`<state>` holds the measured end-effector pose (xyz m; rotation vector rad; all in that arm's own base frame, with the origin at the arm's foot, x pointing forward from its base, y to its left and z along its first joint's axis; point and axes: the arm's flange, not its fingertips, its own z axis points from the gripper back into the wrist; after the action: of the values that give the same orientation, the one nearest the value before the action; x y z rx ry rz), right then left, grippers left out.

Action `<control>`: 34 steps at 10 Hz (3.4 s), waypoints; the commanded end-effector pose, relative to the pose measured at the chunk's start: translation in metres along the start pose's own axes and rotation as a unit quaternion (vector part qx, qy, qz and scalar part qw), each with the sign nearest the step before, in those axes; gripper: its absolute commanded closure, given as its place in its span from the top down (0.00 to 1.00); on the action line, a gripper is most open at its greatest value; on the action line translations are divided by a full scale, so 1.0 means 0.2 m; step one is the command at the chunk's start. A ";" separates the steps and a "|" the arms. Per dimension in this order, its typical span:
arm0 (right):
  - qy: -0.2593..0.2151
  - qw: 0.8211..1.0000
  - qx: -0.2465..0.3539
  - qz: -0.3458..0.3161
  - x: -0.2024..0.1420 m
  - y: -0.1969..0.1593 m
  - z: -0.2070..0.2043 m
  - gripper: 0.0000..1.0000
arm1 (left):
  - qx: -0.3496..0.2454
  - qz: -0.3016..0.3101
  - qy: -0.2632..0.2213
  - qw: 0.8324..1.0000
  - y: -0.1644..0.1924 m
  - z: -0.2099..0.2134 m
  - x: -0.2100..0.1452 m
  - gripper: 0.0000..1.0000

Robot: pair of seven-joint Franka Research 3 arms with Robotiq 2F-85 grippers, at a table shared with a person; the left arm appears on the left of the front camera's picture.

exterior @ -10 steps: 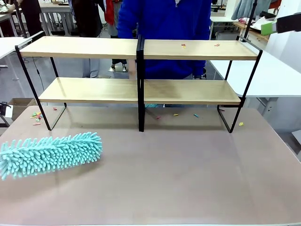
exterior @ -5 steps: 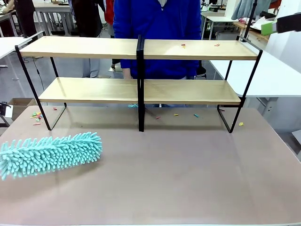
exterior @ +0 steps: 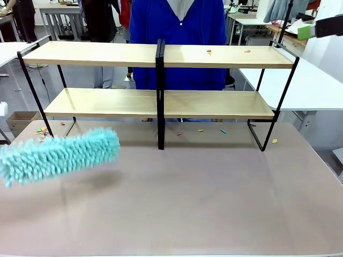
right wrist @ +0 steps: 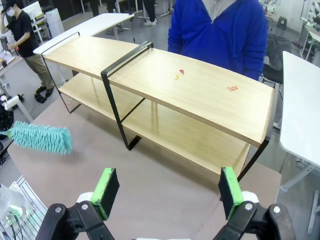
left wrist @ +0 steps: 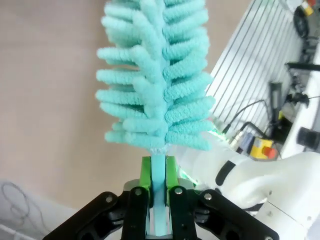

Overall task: Clean the shelves.
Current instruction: Clean a randomly selected level of the Shelf with the Duster, then clean another randomly selected level of the Shelf with the Duster.

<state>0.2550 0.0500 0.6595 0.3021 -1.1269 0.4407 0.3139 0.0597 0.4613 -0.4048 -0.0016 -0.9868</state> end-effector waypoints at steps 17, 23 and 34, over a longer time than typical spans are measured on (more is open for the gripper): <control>0.000 1.000 0.000 -0.001 0.00 0.00 0.00 1.00 | 0.004 -0.125 -0.359 0.925 0.02 1.15 -0.53 0.12; 0.000 1.000 0.000 -0.001 0.00 0.00 0.00 1.00 | -0.048 -0.029 -0.228 0.972 -0.15 1.32 0.29 0.12; 0.000 1.000 0.000 -0.001 0.00 0.00 0.00 1.00 | -0.065 0.068 -0.113 0.989 -0.38 1.34 1.44 0.12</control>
<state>0.2550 0.0503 0.6595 0.3017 -1.1268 0.4412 0.4581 -0.0924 0.7795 -0.5847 -0.1470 -0.8573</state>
